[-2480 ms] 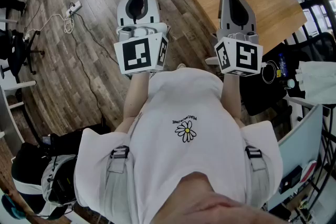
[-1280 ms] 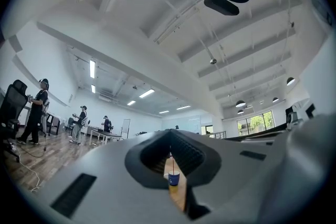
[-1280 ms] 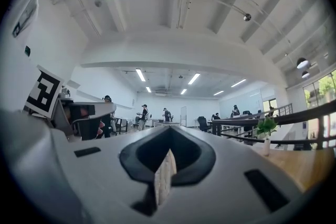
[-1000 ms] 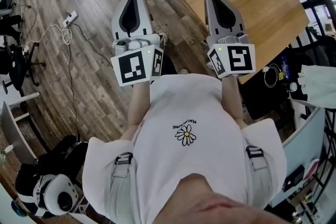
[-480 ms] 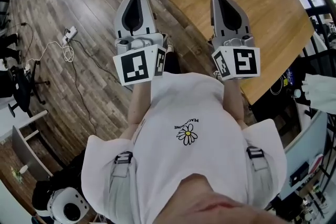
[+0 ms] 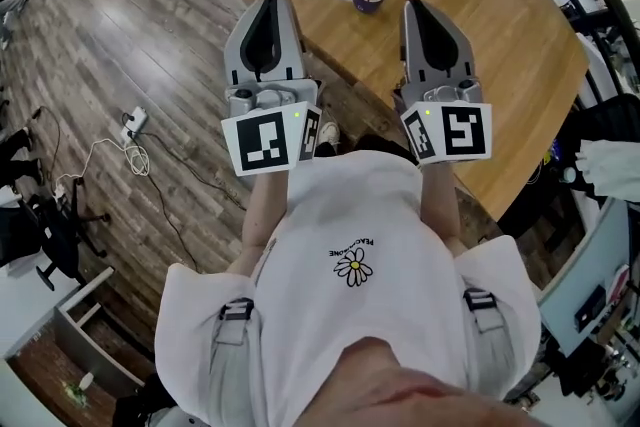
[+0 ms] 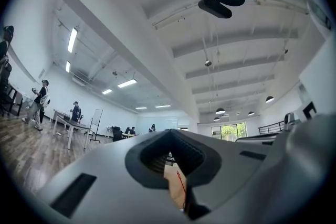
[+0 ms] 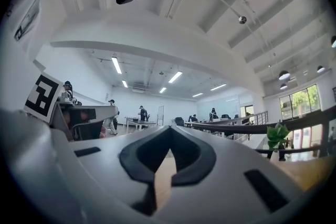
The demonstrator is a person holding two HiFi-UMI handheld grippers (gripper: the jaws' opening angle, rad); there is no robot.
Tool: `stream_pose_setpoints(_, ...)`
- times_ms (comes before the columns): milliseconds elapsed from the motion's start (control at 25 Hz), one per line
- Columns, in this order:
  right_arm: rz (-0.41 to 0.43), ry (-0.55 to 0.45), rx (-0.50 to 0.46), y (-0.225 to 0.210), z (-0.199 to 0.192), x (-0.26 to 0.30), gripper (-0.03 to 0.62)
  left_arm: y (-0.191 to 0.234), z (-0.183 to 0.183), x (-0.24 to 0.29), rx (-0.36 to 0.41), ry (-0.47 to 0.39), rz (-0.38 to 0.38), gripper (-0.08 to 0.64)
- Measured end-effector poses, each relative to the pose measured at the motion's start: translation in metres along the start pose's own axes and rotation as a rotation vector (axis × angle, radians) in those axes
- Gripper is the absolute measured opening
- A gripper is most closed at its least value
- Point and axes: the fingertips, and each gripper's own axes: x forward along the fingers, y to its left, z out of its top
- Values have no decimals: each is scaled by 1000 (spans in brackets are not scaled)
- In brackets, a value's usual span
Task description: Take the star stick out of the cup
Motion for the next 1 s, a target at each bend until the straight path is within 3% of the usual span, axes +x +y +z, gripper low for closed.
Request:
stream_pose_setpoints(480,19,8,6,3,-9,35,8,12,-12,20,-15,17,4,17)
stream_pose_setpoints(840,29,22,31,-7,-14,37,8,-3,-26,31,-45,65,-23,19)
stream_pose_setpoints(1000,24,31,33,-13,-17,37,8,-13,-33,47,-69,99,-86,108)
